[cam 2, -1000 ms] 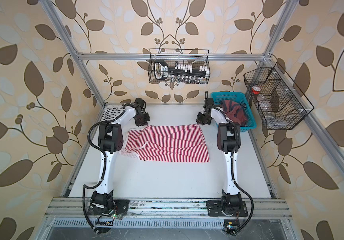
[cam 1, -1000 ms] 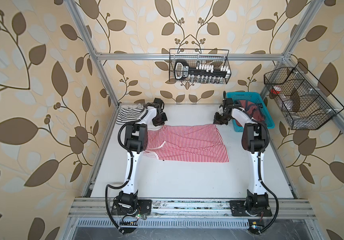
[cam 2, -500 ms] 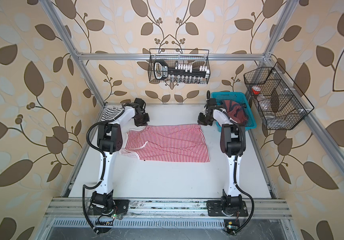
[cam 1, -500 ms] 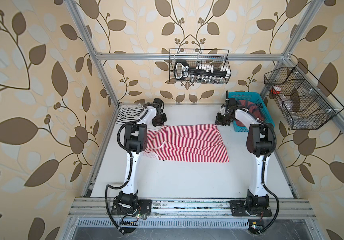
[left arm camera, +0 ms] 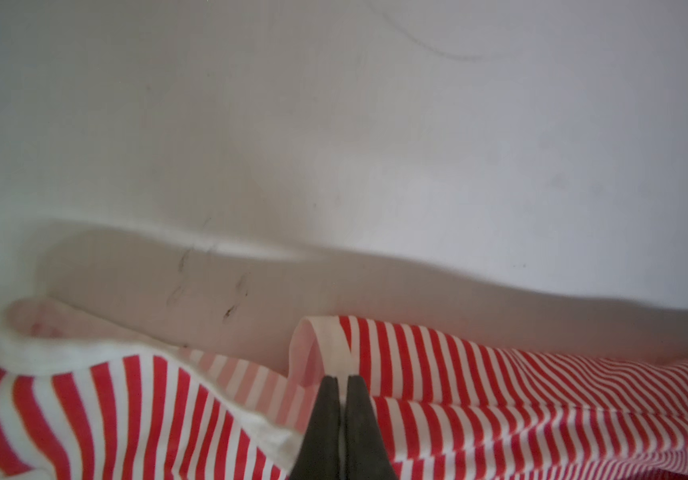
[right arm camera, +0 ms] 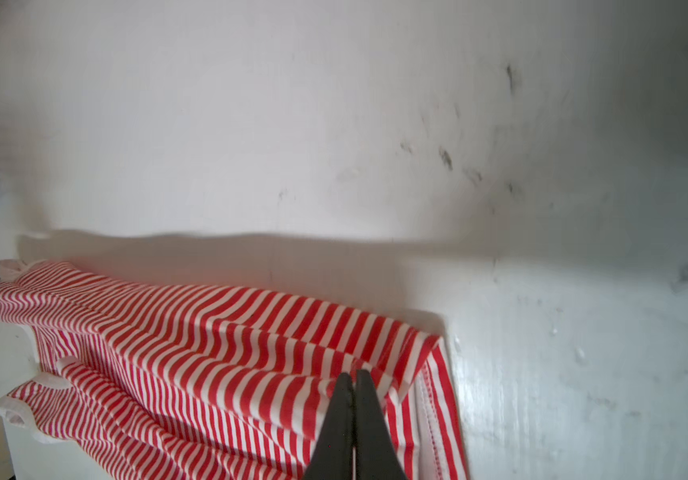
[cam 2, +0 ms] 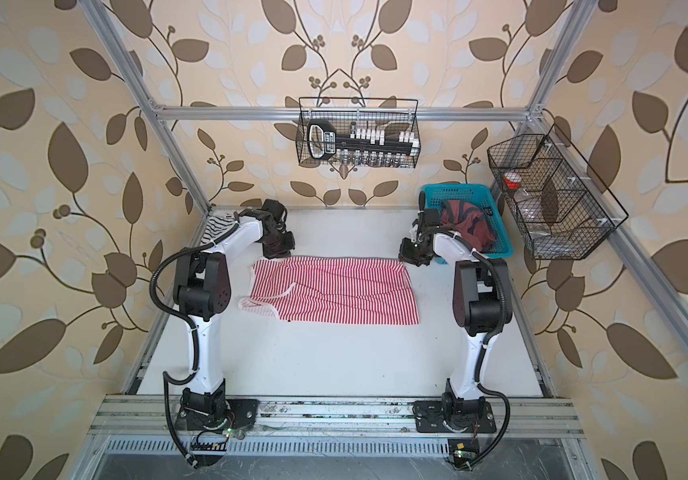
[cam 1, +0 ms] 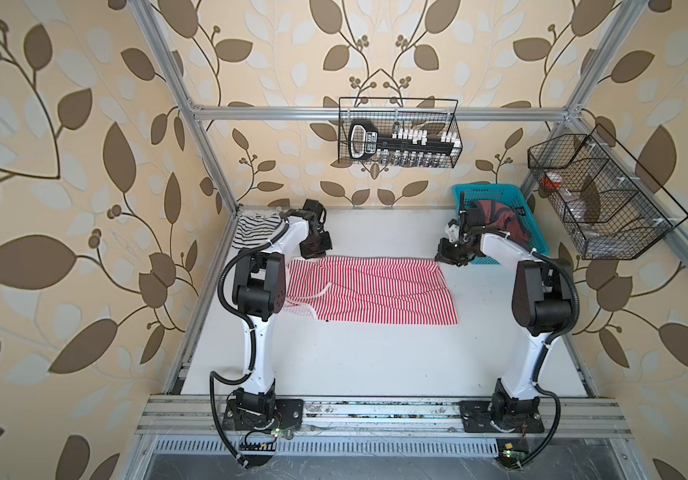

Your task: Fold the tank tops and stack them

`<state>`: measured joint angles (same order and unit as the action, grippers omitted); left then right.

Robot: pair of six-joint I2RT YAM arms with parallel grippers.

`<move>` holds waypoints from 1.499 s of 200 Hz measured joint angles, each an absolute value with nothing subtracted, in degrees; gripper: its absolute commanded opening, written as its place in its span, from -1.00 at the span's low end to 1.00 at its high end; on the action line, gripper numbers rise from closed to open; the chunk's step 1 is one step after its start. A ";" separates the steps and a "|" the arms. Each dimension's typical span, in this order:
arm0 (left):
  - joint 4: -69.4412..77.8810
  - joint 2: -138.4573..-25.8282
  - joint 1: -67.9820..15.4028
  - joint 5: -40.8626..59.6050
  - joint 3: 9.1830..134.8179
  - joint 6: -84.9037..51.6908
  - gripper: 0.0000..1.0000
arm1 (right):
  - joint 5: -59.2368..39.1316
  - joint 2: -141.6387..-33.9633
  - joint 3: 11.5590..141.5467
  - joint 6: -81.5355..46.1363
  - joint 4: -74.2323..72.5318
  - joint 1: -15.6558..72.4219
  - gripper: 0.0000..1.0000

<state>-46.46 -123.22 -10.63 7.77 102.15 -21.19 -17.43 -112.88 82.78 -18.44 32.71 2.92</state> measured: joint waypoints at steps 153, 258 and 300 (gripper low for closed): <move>-43.88 -114.37 -14.28 3.79 85.54 -23.35 -0.53 | -11.18 -99.70 64.16 -18.35 30.89 5.48 -0.65; -46.11 -109.40 -15.22 1.96 87.61 -25.87 -0.14 | -8.14 -95.61 65.25 -19.25 33.26 7.75 -0.34; -45.15 -114.98 -17.30 4.71 92.79 -25.89 -0.20 | -12.75 -102.87 69.52 -19.68 30.46 9.65 -0.33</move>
<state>-45.15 -114.98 -17.30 4.71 92.79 -25.89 -12.75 -102.87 69.52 -19.68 30.46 9.65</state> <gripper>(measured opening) 0.411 0.333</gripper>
